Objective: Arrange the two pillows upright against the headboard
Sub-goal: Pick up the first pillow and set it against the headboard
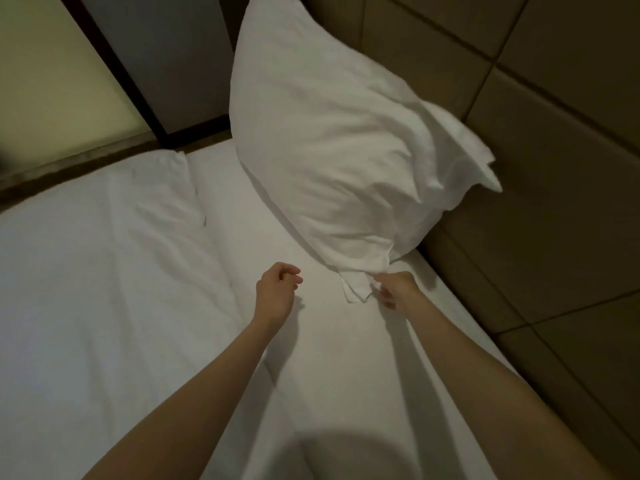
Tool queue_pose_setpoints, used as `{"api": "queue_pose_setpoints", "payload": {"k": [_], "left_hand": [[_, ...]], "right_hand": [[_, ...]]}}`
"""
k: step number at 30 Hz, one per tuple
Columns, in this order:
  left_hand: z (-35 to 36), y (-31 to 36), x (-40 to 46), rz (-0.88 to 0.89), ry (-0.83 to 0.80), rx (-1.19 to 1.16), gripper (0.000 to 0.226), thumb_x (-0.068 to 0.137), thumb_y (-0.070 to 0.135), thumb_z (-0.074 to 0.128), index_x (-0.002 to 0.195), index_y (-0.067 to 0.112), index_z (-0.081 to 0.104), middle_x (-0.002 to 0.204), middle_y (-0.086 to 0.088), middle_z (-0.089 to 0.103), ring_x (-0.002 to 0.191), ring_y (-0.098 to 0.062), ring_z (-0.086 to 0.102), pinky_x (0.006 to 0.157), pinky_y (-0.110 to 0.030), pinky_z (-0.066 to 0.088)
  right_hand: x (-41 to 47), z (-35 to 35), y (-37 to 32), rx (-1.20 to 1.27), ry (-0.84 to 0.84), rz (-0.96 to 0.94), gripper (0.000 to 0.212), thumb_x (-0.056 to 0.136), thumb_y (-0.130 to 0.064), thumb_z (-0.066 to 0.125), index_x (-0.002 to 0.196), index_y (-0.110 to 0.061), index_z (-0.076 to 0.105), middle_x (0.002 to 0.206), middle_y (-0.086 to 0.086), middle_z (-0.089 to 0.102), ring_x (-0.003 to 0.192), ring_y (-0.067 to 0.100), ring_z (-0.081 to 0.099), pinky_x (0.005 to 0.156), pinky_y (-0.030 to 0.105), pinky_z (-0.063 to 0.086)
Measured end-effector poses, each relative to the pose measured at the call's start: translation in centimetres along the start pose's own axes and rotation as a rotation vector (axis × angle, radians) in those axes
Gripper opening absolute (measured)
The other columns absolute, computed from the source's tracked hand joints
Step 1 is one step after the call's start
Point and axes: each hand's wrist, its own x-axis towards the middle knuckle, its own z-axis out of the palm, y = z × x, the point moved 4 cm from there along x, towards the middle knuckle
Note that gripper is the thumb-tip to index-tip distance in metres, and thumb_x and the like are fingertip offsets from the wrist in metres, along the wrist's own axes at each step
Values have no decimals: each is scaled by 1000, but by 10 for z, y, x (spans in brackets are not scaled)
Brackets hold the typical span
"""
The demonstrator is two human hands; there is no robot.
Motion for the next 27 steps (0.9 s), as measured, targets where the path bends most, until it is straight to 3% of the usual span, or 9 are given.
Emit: {"api": "queue_pose_setpoints", "payload": {"k": [3,6,9,14,16,19,23,27], "left_hand": [[4,-24,5,-21,41,-55,26,88,2,39,92,10,63,80,-1,66,74,-13,59,61,-17,43],[7,-38,3,-37,48,-69,27,88,0,39,92,7,64,78,-1,64,71,-12,58,55,-8,44],[9,-44,-8,-47,21,-49,28,88,0,38,95,5,65,81,-3,65,72,-13,59,59,-12,45],[3,-41,-28,-23,-31,-16,27,89,0,38,91,8,64,80,-2,65,72,-13,58,50,-4,43],[-4,-40,-39,-24,-40,-7,27,89,0,39,91,8,64,81,-3,65,72,-14,58,51,-5,44],[-17,-34,-53,-28,-46,3,27,89,1,39,91,9,64,85,-5,66,75,-16,59,60,-15,45],[-41,-12,-80,32,-48,-3,26,89,0,39,91,8,63,85,-7,66,75,-18,59,64,-17,45],[-72,20,-119,99,-65,-16,26,89,1,39,91,8,63,82,-4,66,73,-15,60,64,-17,44]], "right_hand": [[14,26,20,85,35,-68,18,76,-5,70,86,-5,56,76,11,56,57,19,49,53,27,41],[13,43,27,225,3,-116,24,82,0,65,104,-2,54,82,17,61,57,20,52,55,30,45],[1,36,30,204,67,-163,2,87,0,58,86,-2,58,65,11,55,52,19,48,47,27,38],[-18,12,33,57,272,-245,29,88,-3,56,63,-9,44,71,10,52,54,18,46,44,21,38],[-27,13,31,-20,263,-262,35,89,0,54,58,-12,40,75,12,53,56,20,47,50,23,38],[-48,11,29,-129,217,-238,24,90,-1,53,67,-7,50,76,15,60,52,17,52,49,24,42],[-96,-4,23,-127,162,-304,12,87,1,53,79,-1,62,76,14,65,57,18,57,51,23,46],[-166,-21,12,-44,134,-400,18,84,1,53,70,-7,58,73,11,66,58,17,58,52,22,42]]}}
